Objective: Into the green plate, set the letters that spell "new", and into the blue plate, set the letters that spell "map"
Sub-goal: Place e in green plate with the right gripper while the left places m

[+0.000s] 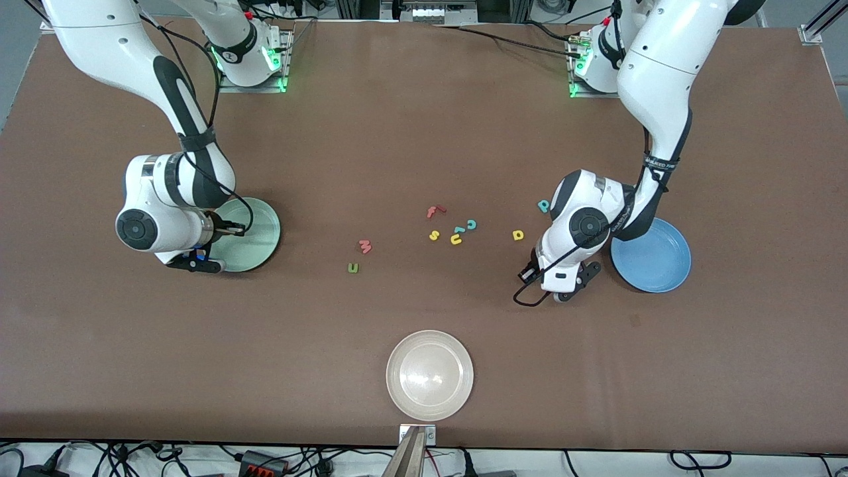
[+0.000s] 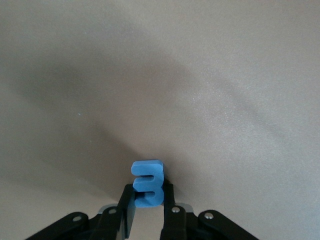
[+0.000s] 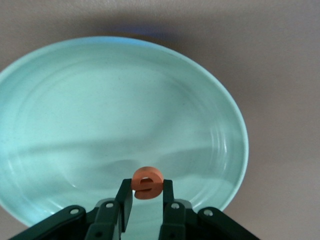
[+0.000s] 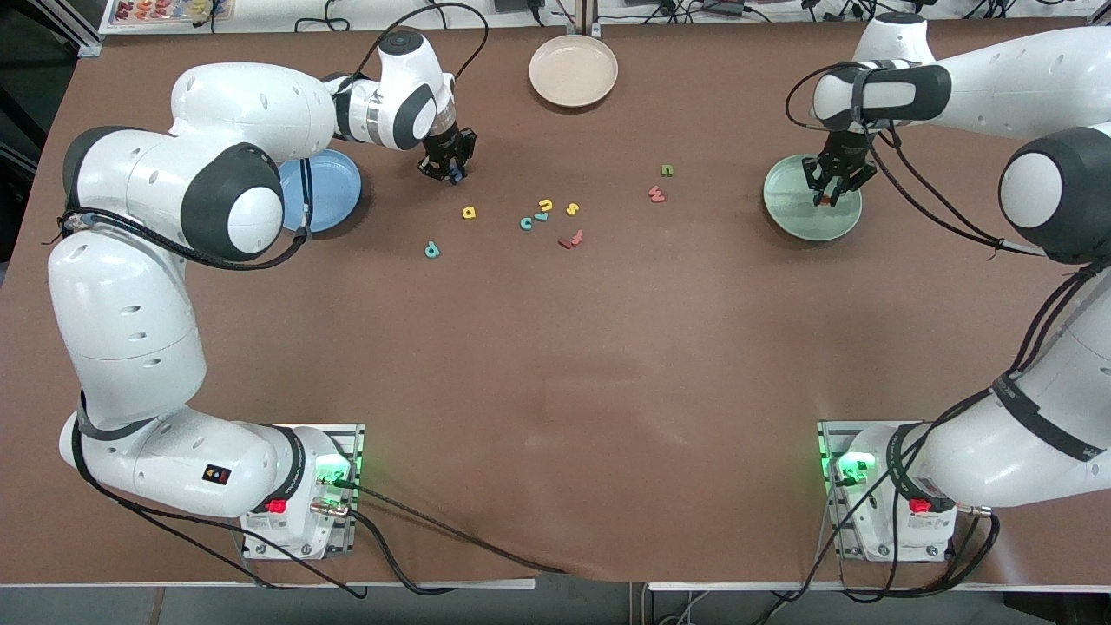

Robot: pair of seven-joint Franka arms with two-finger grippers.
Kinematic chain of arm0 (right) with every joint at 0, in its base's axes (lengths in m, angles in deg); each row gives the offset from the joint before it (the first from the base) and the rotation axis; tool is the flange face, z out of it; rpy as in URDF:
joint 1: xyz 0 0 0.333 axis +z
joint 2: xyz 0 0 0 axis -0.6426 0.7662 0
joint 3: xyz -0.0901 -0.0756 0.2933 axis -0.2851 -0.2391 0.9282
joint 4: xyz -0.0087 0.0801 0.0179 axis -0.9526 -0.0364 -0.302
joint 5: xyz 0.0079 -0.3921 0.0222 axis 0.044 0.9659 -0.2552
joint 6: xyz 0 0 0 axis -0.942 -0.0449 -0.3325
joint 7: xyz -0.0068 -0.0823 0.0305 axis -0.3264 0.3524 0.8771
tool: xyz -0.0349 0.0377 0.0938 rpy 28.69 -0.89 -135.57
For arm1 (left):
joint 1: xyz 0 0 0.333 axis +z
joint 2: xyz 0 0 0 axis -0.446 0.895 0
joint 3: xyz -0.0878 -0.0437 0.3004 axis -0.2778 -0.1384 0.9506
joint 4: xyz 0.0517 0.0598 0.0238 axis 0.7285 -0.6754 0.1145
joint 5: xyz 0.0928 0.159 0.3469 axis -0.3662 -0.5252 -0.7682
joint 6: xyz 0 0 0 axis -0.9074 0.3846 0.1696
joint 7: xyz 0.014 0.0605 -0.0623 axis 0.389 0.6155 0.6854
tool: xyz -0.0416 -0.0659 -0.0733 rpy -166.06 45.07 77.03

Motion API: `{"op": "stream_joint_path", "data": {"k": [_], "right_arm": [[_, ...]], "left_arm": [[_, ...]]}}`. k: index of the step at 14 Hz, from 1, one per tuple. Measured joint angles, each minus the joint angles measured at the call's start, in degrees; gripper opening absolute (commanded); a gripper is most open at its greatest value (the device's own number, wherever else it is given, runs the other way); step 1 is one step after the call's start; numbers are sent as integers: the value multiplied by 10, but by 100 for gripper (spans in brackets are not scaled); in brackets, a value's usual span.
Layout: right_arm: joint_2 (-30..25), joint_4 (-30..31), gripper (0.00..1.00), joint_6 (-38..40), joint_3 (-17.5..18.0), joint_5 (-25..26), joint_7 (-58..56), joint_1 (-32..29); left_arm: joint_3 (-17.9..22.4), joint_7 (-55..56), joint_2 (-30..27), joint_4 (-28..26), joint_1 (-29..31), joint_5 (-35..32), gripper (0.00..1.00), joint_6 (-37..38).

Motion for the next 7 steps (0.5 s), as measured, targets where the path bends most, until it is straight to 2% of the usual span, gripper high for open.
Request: {"op": "stream_joint_path", "data": {"k": [1, 2, 4, 7], "right_arm": [[2, 0, 65, -3, 0, 0, 0, 0], [2, 0, 100, -3, 0, 0, 0, 0], [1, -9, 100, -4, 0, 0, 0, 0], [-6, -55, 100, 15, 7, 0, 0, 9]], "left_arm": [[2, -2, -3, 2, 0, 0, 7, 4], [5, -10, -8, 6, 1, 0, 7, 18], [16, -63, -32, 16, 10, 0, 7, 75], [22, -203, -79, 19, 60, 0, 7, 175]]}}
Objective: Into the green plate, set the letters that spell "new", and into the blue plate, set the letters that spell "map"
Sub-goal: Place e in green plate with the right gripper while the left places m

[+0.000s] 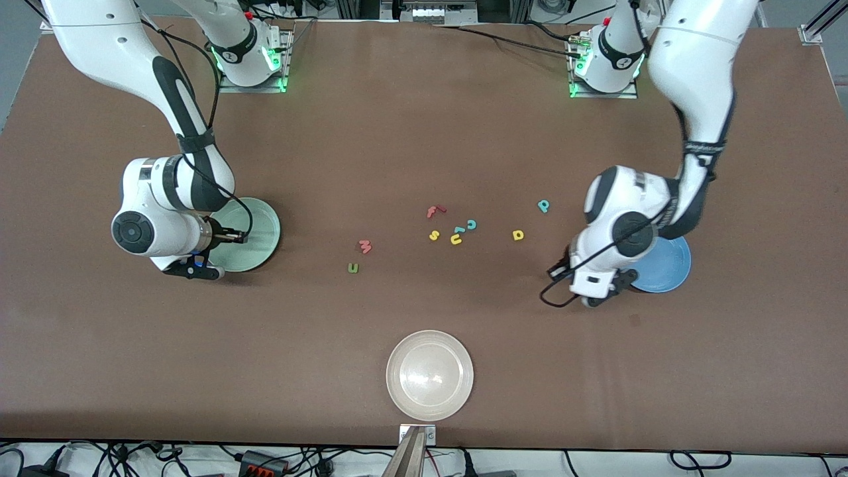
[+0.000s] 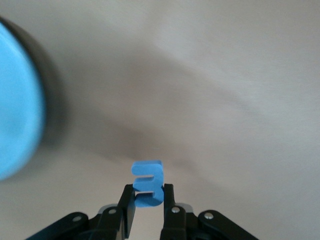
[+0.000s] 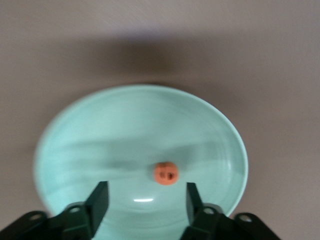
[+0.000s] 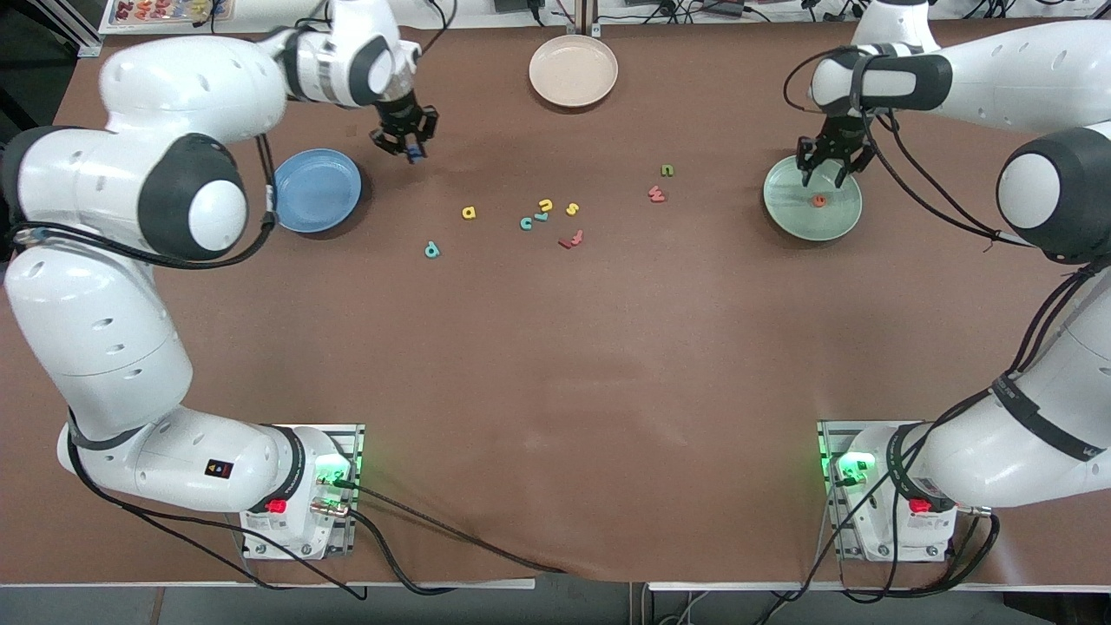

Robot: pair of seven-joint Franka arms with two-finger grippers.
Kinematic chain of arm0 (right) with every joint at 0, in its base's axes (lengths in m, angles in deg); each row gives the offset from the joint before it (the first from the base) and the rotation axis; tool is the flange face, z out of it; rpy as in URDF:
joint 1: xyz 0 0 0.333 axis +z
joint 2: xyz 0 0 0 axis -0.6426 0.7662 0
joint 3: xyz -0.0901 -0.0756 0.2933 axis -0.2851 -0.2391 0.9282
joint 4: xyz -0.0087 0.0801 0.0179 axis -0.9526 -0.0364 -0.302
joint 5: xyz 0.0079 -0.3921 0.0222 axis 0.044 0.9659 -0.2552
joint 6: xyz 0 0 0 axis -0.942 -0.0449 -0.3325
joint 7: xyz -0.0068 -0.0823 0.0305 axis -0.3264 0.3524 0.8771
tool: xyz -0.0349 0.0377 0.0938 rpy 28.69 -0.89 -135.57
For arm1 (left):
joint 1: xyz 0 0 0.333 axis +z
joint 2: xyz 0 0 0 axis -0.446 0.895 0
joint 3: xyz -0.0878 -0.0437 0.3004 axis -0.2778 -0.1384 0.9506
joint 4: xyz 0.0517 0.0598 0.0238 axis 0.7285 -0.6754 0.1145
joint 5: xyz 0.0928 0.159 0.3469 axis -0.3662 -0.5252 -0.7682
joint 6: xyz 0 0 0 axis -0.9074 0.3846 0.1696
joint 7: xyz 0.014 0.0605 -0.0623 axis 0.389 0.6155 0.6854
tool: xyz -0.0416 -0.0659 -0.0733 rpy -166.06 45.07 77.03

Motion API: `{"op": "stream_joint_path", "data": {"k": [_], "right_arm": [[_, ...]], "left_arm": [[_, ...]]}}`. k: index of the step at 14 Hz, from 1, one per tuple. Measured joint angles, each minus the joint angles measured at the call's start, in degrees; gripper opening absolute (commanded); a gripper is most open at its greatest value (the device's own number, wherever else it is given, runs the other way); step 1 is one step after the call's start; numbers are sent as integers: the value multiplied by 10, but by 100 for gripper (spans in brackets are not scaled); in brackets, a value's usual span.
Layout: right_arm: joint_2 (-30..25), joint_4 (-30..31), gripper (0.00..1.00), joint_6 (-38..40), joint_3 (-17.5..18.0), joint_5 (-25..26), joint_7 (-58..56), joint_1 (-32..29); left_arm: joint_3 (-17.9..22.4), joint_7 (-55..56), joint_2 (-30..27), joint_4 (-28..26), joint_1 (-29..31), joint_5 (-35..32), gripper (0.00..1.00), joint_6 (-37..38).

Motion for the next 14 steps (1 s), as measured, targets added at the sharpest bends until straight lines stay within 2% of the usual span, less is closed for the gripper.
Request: {"op": "stream_joint_path", "data": {"k": [4, 7, 9, 10, 11, 12, 13, 14], "right_arm": [[-2, -23, 100, -14, 7, -13, 1, 59], [0, -23, 100, -60, 9, -21, 27, 122], [3, -23, 100, -86, 9, -21, 30, 152], [8, -23, 100, -102, 9, -21, 30, 167], [14, -22, 100, -120, 10, -21, 30, 184], [22, -22, 100, -143, 10, -21, 30, 202], [31, -22, 100, -166, 10, -21, 31, 217], [40, -22, 94, -187, 10, -21, 31, 230]], "left_arm": [[3, -213, -32, -8, 79, -1, 7, 105], [4, -356, -31, -35, 149, -11, 7, 106], [4, -378, -31, -71, 161, -55, 10, 66], [2, -379, -31, -93, 161, -64, 18, 34], [0, -379, -30, -115, 159, -67, 31, 3], [-1, -379, -30, -132, 158, -70, 76, -20], [-4, -380, -30, -140, 156, -73, 100, -33], [-8, -382, -31, -141, 156, -74, 100, -38]]}}
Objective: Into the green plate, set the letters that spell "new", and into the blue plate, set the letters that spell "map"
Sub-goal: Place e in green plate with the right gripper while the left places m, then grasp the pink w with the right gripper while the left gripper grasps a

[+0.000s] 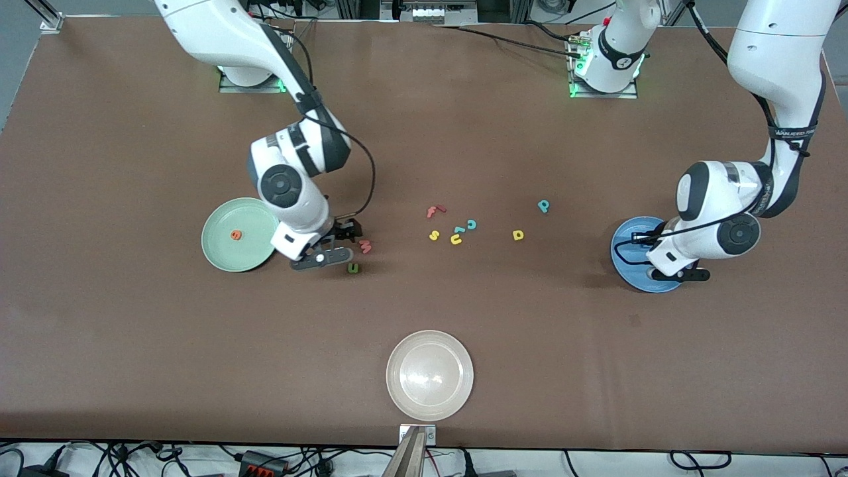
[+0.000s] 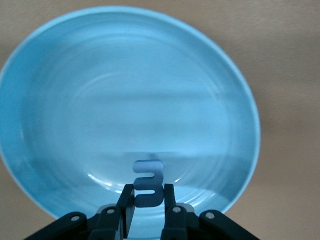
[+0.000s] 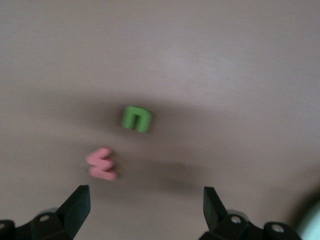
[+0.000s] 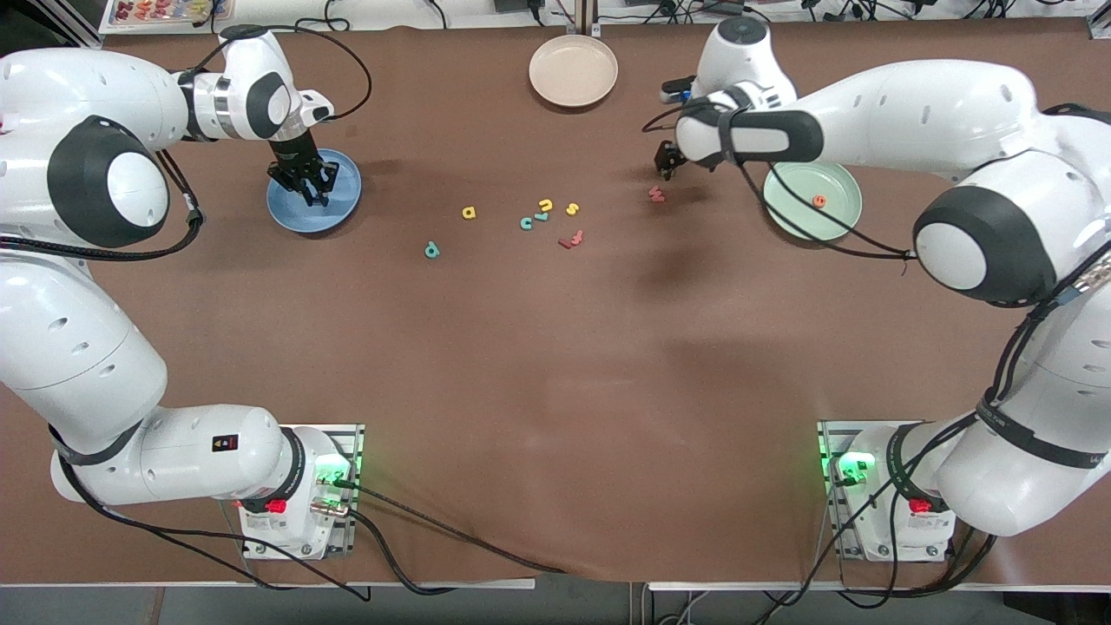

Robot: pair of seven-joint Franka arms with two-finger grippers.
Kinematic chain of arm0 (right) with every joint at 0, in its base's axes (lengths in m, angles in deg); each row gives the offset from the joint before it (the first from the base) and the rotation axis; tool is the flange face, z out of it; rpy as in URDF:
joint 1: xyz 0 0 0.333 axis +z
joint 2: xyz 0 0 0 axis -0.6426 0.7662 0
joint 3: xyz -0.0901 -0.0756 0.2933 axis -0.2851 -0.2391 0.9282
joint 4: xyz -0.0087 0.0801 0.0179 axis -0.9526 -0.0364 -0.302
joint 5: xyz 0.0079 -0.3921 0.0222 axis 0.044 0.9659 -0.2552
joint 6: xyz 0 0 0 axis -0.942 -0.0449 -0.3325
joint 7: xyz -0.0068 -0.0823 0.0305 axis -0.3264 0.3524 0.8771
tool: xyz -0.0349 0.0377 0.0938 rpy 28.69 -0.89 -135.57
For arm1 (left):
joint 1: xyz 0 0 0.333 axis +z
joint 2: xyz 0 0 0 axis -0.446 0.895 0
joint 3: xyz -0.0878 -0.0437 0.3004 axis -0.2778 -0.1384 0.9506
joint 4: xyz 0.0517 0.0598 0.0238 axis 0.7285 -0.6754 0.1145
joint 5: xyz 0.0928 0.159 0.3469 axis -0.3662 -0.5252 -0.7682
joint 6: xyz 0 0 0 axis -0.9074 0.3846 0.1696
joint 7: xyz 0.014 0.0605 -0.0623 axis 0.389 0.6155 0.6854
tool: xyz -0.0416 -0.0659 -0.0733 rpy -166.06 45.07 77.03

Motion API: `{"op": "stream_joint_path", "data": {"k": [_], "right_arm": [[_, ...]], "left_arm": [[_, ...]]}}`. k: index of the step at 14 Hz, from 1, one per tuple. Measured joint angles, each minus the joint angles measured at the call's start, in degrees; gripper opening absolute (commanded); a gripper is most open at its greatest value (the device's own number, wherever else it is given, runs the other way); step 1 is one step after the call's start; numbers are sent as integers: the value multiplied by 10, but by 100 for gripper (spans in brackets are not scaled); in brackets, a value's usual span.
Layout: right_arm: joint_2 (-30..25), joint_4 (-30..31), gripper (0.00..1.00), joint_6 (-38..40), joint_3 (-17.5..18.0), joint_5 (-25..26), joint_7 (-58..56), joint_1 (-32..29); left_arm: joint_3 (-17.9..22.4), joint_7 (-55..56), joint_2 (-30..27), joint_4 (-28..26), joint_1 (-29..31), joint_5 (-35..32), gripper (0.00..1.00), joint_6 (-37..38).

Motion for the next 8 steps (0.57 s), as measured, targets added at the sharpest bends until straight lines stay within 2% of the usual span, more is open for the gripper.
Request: {"op": "stream_joint_path", "data": {"k": [2, 4, 5, 8], "right_arm": [[18, 0, 87, -30, 0, 0, 0, 21], [32, 0, 82, -51, 0, 0, 0, 34], [39, 0, 80, -62, 0, 0, 0, 39], [52, 0, 68, -81, 0, 0, 0, 45]], "left_arm": [[-15, -3, -12, 4, -2, -1, 100, -3], [-48, -4, -34, 10, -4, -1, 100, 9], [-66, -3, -45, 18, -6, -1, 100, 29], [-114, -2, -60, 58, -10, -1, 100, 111]]}}
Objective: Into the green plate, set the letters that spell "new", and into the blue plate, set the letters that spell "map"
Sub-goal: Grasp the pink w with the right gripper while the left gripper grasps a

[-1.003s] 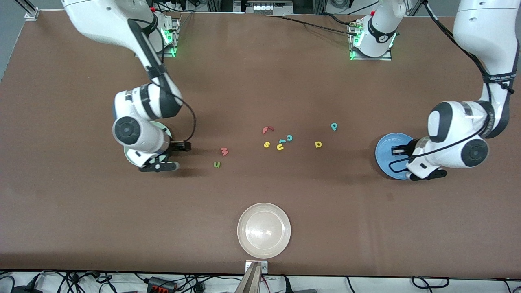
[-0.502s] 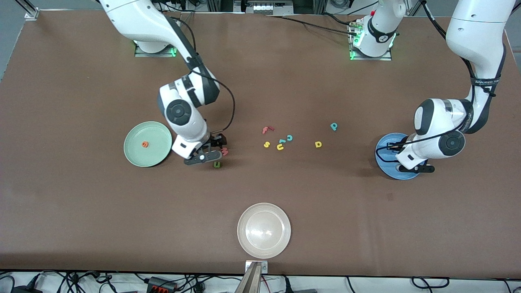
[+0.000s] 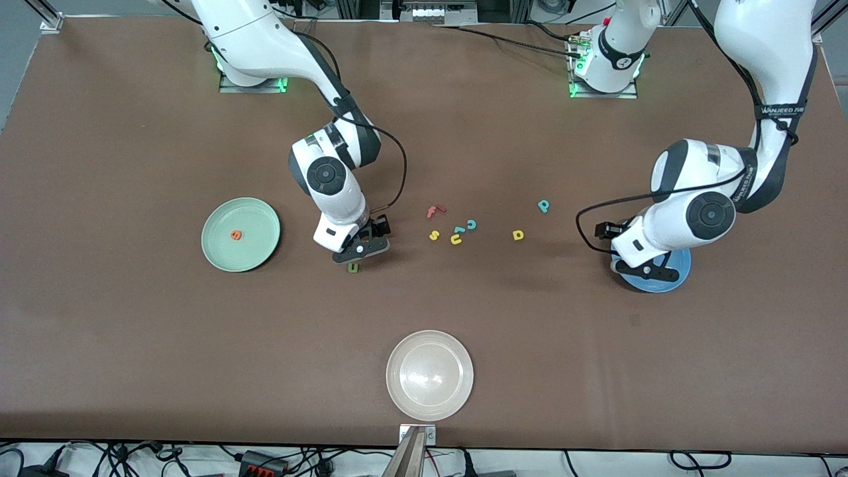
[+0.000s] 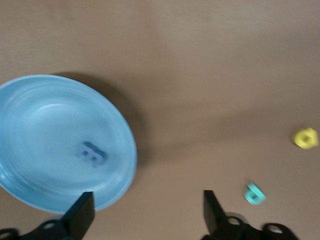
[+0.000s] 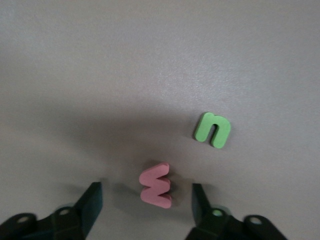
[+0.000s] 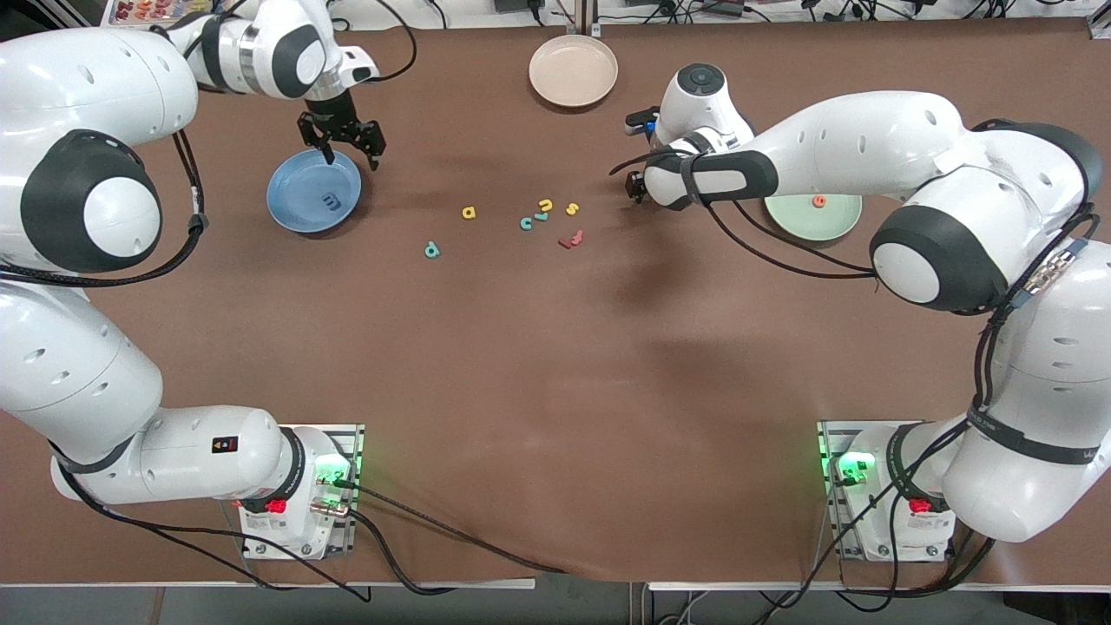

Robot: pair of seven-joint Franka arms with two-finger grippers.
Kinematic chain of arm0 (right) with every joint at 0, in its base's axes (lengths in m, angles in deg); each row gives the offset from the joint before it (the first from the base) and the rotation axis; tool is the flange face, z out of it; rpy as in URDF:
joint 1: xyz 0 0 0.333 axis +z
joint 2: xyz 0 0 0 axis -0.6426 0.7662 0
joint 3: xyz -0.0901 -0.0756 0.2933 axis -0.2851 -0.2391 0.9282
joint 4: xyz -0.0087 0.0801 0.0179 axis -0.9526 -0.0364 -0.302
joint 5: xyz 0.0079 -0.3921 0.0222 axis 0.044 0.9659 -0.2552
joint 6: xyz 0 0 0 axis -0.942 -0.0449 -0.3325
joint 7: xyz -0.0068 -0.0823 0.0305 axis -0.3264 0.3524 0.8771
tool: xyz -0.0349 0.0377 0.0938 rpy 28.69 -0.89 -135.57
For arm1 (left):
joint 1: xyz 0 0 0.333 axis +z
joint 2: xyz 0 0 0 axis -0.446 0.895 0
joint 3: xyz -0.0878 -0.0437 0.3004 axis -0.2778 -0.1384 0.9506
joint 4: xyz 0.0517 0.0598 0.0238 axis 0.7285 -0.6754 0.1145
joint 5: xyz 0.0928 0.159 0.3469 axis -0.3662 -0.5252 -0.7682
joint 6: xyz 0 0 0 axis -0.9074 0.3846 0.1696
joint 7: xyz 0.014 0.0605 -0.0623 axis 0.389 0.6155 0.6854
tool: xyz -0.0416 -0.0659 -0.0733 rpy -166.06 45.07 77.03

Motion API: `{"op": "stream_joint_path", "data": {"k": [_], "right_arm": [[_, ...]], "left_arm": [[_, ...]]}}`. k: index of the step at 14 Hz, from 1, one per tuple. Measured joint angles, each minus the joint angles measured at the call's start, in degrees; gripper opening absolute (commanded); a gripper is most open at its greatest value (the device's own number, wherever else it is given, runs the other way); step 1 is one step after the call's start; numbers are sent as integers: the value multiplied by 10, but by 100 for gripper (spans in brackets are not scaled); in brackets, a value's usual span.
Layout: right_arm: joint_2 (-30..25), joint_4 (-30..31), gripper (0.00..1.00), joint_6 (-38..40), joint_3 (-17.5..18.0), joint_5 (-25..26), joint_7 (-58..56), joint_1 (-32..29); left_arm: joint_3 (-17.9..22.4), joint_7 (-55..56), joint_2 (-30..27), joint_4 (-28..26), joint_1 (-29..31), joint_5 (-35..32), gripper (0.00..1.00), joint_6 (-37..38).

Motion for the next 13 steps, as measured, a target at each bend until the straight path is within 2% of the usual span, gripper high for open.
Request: {"op": "stream_joint_path", "data": {"k": [1, 3, 5, 8, 10, 11, 13], "right_arm": [[2, 0, 67, -1, 0, 0, 0, 1], [4, 0, 58, -1, 0, 1, 0, 3], [5, 0, 45, -2, -1, 2, 0, 6], [5, -2, 14, -2, -3, 2, -1, 6], [3, -4, 5, -2, -3, 3, -2, 6], [4, -4, 4, -2, -5, 3, -2, 6], [4, -5, 3, -1, -11, 2, -2, 4]], "left_arm": [[-21, 4, 1, 5, -1, 0, 100, 9], [-50, 48, 9, 3, -14, 0, 100, 0], [-58, 118, 31, 1, -47, 0, 100, -35], [-58, 230, 70, -10, -90, 0, 100, -118], [-58, 250, 91, -23, -93, 0, 100, -171], [-57, 252, 100, -26, -93, 0, 97, -187], [-56, 253, 113, -29, -93, 0, 83, -203]]}}
